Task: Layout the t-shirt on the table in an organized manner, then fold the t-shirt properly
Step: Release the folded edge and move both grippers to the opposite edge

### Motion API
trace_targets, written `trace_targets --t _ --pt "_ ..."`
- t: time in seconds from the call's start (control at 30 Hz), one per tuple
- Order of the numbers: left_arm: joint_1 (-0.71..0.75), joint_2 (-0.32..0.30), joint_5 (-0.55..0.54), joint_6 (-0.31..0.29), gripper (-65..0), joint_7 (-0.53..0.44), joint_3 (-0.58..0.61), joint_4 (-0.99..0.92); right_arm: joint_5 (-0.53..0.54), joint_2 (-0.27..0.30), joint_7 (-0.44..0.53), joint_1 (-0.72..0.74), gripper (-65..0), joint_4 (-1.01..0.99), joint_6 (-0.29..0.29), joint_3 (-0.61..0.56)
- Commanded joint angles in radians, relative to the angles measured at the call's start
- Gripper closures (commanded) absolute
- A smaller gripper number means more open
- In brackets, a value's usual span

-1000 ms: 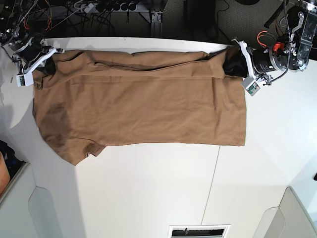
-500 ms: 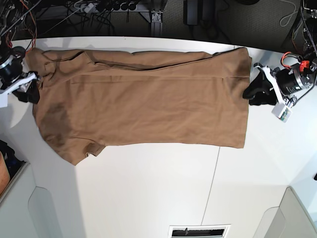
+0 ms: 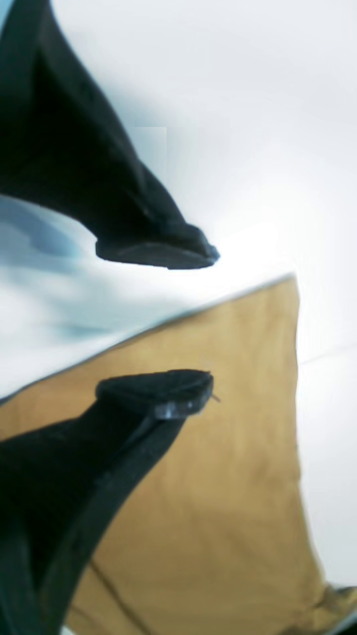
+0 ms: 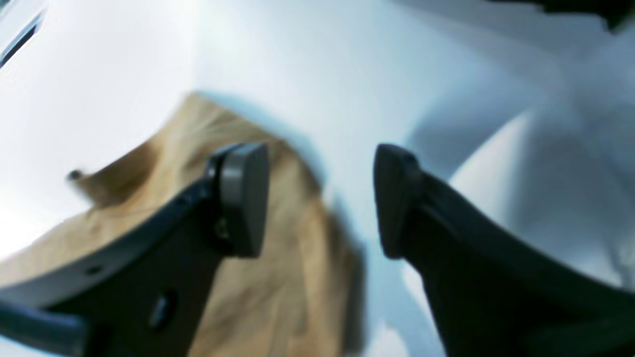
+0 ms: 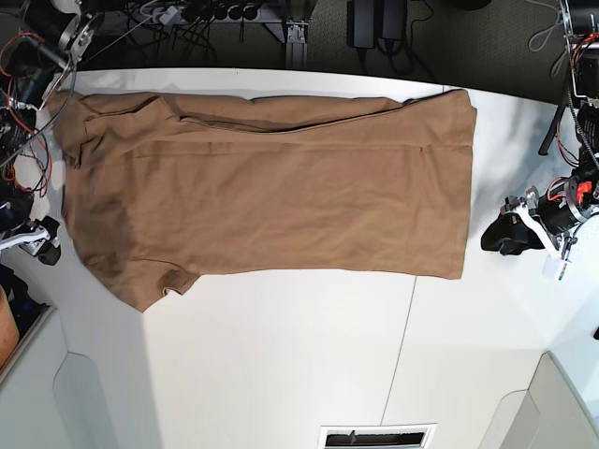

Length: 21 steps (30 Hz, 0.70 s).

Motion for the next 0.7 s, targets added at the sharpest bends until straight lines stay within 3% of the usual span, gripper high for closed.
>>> trace_targets --t 0.0,0.3,0.5,0.67 --pt "-0.045 -0.018 -0.017 -0.009 -35.1 -0.030 0.008 -0.029 0.004 0.027 0.030 0.045 -33.6 -0.021 0.003 0.002" --pt "-0.271 0.069 0.017 -0.009 -35.0 -0.074 0.047 -0.389 -0.022 0.057 0.049 0.107 -33.6 -0.229 0.004 0.000" --pt "-0.304 0.143 0.021 -0.009 -35.0 -0.068 0.047 -0.443 -0.021 0.052 0.049 0.107 -33.6 -0.258 0.008 0.000" --pt "-0.304 0.166 0.029 -0.009 -35.0 -0.061 0.047 -0.443 -0.016 0.027 0.049 0.108 -33.6 -0.262 0.021 0.000"
